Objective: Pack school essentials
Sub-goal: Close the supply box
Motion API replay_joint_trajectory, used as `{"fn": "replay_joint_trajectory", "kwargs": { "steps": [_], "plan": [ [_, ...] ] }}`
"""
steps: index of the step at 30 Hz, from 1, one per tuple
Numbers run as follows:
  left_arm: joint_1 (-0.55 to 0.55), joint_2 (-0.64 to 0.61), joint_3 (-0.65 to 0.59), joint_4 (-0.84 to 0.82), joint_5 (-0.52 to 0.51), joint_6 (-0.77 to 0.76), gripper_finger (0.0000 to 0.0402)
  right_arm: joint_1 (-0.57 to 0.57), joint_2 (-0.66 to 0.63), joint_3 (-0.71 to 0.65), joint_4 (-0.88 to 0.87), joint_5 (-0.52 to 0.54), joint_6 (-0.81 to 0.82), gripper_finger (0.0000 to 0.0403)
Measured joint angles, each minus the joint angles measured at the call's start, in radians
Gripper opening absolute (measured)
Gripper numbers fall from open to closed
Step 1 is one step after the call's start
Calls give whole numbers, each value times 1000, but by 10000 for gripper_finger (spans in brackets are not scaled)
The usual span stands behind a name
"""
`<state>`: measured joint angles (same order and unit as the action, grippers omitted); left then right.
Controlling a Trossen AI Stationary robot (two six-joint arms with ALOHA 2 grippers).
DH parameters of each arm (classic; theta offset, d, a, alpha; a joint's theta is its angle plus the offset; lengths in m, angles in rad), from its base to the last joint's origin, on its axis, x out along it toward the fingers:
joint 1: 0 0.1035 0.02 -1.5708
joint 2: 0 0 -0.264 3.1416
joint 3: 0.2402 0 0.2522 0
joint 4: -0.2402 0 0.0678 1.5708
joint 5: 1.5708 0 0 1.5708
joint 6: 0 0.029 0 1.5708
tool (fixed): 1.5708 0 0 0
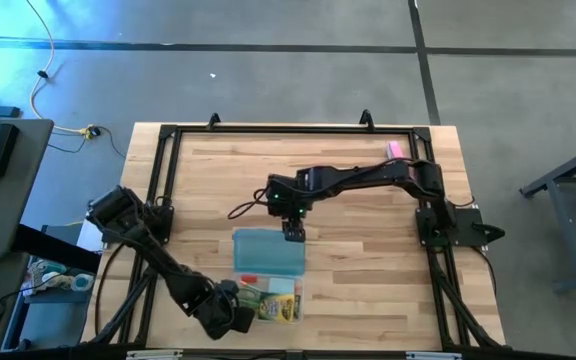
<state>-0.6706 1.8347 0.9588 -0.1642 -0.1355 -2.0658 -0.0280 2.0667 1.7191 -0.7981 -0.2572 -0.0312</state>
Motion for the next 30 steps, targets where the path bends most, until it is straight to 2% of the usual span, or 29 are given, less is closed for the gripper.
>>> {"fn": "replay_joint_trajectory", "kwargs": {
  "steps": [19, 30],
  "plan": [
    [81, 0, 1, -23, -52, -22, 158, 2, -61, 1, -78, 89, -23, 194],
    [132, -1, 1, -34, -68, -41, 158, 5, -119, 2, -100, 88, -11, 194]
  ]
}}
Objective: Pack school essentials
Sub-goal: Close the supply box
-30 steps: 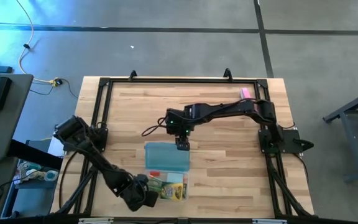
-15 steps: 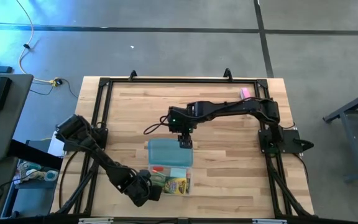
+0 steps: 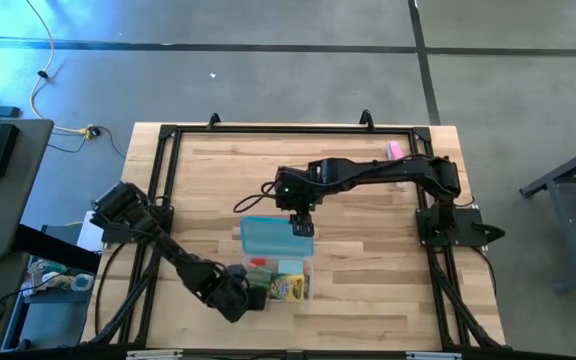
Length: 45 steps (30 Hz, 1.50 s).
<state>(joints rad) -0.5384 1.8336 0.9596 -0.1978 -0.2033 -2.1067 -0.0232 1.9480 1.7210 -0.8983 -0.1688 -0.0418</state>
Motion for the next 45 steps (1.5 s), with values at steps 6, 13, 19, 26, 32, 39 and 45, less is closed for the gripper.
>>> {"fn": "replay_joint_trajectory", "kwargs": {
  "steps": [6, 13, 19, 26, 32, 39, 45],
  "plan": [
    [27, 0, 0, -6, -10, 15, 158, 26, 0, 0, -28, 12, 16, 194],
    [60, -1, 0, -15, -10, 48, 158, 54, -26, 2, -31, -1, 41, 194],
    [80, -1, 0, -17, -52, 73, 158, 75, -36, 1, -39, -8, 54, 194],
    [97, -5, -3, -12, -97, 137, 158, 98, -30, -5, -53, 61, 68, 194],
    [91, -11, -3, -1, -112, 150, 158, 97, -31, -4, -60, 71, 87, 194],
    [20, -13, -3, 26, -91, 124, 158, 97, -31, -4, -64, 70, 90, 194],
    [-25, -14, -2, 6, -105, 106, 158, 68, -31, -3, -80, 97, 147, 194]
  ]
}}
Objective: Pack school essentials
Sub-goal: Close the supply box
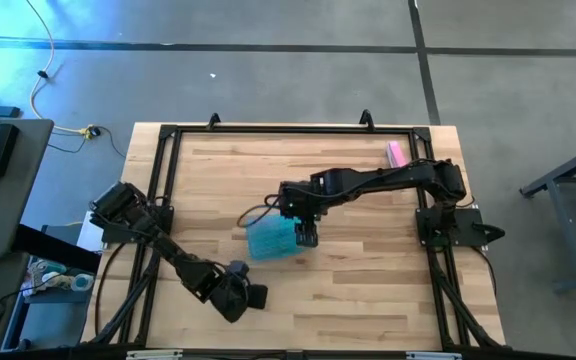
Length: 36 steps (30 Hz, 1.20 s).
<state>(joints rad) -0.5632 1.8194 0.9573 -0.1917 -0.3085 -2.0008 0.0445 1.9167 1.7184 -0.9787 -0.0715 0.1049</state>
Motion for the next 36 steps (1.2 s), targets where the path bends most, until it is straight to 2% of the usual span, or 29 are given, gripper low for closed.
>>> {"fn": "replay_joint_trajectory", "kwargs": {
  "steps": [6, 14, 17, 21, 27, 29, 32, 36],
  "plan": [
    [17, -56, 1, -22, -84, 96, 158, -36, 22, 1, -1, 9, 43, 194],
    [31, -274, 2, -315, -232, 281, 158, -39, 61, 1, -20, 3, 125, 193],
    [73, -343, 3, -394, -252, 396, 155, -40, 61, 1, -32, 3, 170, 174],
    [154, -395, 2, -402, -230, 601, 122, -40, 61, 1, -63, 0, 236, 117],
    [247, -407, 2, -378, -155, 875, 27, -45, 61, 1, -70, 12, 350, 13],
    [263, -407, 2, -377, -138, 936, 7, -47, 61, 1, -69, 13, 392, 7],
    [284, -407, 2, -379, -126, 1010, 9, -51, 66, 1, -61, 15, 467, 15],
    [313, -407, 2, -379, -56, 1097, 2, -51, 82, 1, -58, 10, 529, 3]
  ]
}}
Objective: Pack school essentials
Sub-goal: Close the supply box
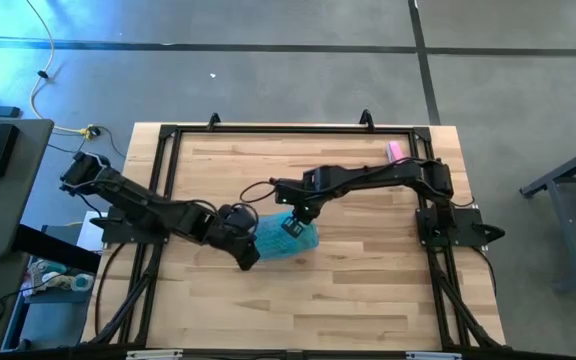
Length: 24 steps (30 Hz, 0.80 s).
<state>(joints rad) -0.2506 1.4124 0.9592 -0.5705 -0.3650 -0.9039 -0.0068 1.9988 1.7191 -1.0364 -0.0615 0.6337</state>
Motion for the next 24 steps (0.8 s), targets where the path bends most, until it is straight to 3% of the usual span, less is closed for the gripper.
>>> {"fn": "replay_joint_trajectory", "kwargs": {
  "steps": [13, 24],
  "plan": [
    [56, 70, 2, 32, 126, 182, 0, 35, 53, 0, -2, -18, 172, 0],
    [87, 155, 0, 9, 162, 251, 0, 50, 59, 0, -15, 0, 261, 0]
  ]
}}
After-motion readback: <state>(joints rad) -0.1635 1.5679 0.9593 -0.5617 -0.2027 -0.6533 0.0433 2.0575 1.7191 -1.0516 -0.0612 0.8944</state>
